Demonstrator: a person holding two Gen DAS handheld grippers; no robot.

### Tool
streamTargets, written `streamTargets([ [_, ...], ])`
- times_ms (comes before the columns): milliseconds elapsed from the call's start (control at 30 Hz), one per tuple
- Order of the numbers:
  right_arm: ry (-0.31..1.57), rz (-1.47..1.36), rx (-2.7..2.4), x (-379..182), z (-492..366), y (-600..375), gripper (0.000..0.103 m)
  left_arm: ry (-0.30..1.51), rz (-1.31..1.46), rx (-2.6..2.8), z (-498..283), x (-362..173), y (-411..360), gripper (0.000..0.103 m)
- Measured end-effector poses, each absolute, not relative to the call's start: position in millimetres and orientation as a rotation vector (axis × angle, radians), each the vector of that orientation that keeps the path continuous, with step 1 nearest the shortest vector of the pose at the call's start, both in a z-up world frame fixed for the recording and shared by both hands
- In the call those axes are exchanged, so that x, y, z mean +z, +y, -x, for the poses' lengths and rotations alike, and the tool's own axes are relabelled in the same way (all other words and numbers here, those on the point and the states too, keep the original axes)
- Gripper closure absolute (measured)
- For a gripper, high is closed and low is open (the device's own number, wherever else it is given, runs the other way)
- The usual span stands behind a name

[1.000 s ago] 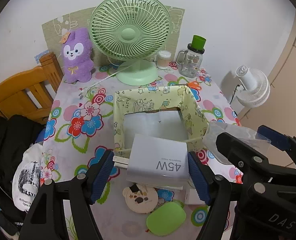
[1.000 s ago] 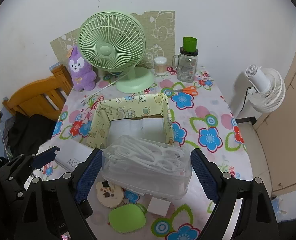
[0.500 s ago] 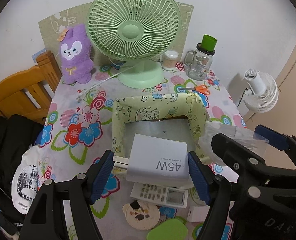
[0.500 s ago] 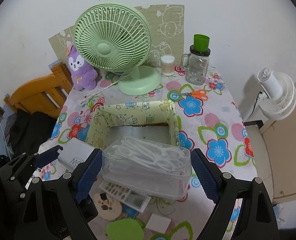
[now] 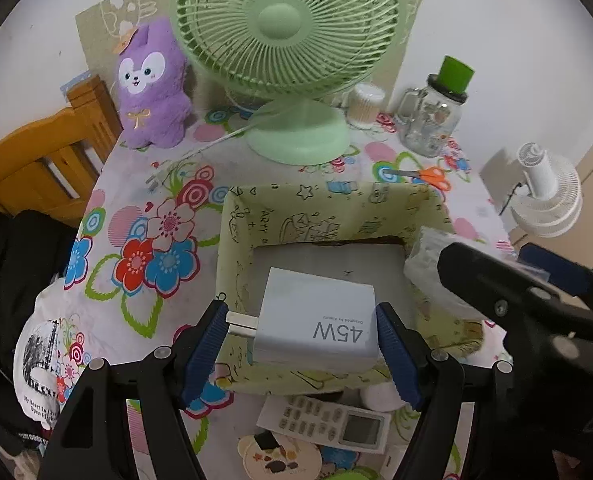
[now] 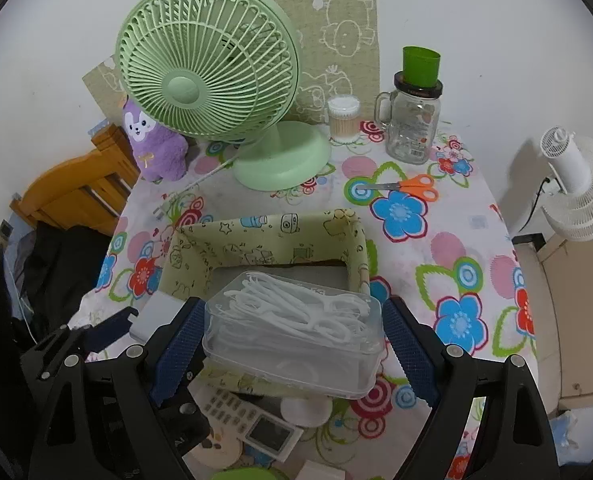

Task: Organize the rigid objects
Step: 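Carry the charger with the left tool into the fabric box while the right tool lowers the cable case inside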

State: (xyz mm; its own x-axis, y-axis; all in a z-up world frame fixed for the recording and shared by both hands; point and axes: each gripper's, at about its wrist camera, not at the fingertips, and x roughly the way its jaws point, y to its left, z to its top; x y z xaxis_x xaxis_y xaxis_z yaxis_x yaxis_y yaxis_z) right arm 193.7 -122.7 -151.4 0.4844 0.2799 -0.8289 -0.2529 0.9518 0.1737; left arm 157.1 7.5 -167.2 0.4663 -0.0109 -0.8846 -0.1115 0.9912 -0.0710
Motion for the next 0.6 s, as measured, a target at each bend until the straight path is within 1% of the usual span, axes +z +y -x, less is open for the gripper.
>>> streamTargets([
  [600,0.996,0.029,0.352,-176,-229,-113,0.013,1.136,0.177,0.137,-172,-200,4,0.027],
])
